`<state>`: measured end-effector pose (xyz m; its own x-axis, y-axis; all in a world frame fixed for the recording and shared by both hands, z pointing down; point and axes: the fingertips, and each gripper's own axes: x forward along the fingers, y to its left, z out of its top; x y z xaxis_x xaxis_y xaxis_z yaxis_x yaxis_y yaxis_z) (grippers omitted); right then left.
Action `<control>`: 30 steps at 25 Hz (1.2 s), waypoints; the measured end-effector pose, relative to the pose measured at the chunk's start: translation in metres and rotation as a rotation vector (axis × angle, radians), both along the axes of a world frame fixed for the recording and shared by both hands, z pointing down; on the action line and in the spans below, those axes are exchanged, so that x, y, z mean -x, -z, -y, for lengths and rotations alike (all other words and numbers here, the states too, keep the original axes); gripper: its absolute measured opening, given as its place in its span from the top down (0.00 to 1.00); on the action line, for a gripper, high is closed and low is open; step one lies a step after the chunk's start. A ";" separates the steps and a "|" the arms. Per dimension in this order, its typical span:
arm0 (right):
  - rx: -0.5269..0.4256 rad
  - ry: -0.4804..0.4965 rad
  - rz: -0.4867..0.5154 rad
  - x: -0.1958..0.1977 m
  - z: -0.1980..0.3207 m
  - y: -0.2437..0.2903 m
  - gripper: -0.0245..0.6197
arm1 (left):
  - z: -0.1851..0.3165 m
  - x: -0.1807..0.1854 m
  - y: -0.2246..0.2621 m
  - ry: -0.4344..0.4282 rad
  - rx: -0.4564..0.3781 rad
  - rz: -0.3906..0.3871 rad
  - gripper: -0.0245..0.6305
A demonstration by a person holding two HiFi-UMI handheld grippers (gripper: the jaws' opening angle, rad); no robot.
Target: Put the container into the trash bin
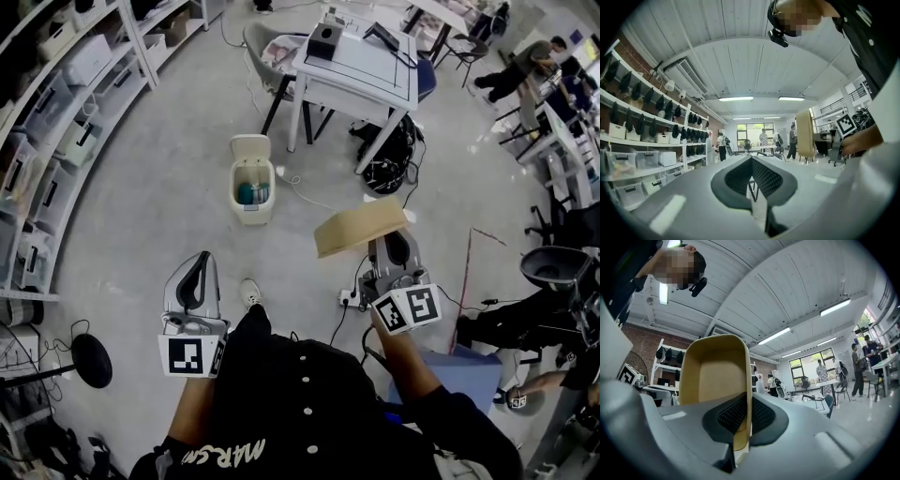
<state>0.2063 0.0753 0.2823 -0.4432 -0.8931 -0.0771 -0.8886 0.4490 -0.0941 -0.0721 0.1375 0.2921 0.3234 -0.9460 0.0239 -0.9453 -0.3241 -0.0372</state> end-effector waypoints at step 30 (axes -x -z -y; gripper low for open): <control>-0.003 -0.107 -0.013 0.078 0.135 0.011 0.93 | 0.165 0.079 0.002 -0.141 -0.012 -0.011 0.96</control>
